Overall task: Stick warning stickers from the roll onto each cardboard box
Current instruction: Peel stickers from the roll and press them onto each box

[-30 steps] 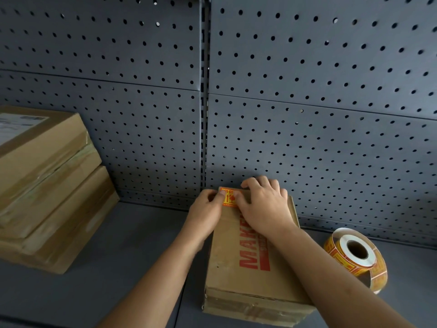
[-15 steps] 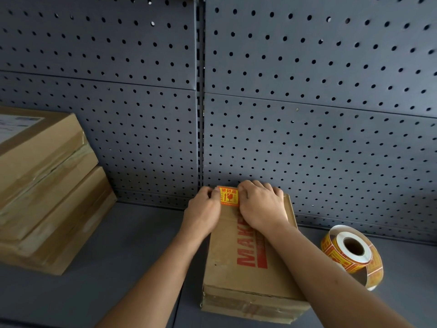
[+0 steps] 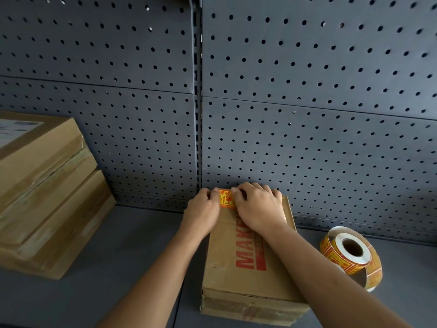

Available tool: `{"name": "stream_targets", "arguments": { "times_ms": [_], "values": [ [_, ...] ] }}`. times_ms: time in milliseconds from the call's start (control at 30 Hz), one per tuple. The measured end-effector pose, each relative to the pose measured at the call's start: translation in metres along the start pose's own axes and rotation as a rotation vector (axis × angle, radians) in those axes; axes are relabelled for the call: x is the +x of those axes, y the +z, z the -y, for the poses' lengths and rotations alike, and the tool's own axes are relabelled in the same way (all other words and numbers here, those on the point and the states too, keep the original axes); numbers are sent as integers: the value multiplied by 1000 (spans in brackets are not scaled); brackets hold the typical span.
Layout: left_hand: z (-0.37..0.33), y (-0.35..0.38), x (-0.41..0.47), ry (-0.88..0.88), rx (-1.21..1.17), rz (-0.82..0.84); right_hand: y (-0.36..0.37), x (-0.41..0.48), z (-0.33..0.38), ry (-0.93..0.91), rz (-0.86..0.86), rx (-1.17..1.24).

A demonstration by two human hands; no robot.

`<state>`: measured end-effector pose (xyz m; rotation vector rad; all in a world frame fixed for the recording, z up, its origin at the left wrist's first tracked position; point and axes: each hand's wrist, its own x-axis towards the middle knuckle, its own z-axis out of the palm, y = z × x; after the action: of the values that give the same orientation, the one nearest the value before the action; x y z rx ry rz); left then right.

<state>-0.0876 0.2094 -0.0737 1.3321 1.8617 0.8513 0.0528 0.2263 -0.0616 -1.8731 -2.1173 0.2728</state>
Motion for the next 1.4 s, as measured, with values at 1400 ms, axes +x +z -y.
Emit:
{"name": "stream_targets", "arguments": {
  "times_ms": [1400],
  "values": [
    [74,-8,-138,365,-269,80,-20,-174,-78,-7,-42,953]
  ]
}}
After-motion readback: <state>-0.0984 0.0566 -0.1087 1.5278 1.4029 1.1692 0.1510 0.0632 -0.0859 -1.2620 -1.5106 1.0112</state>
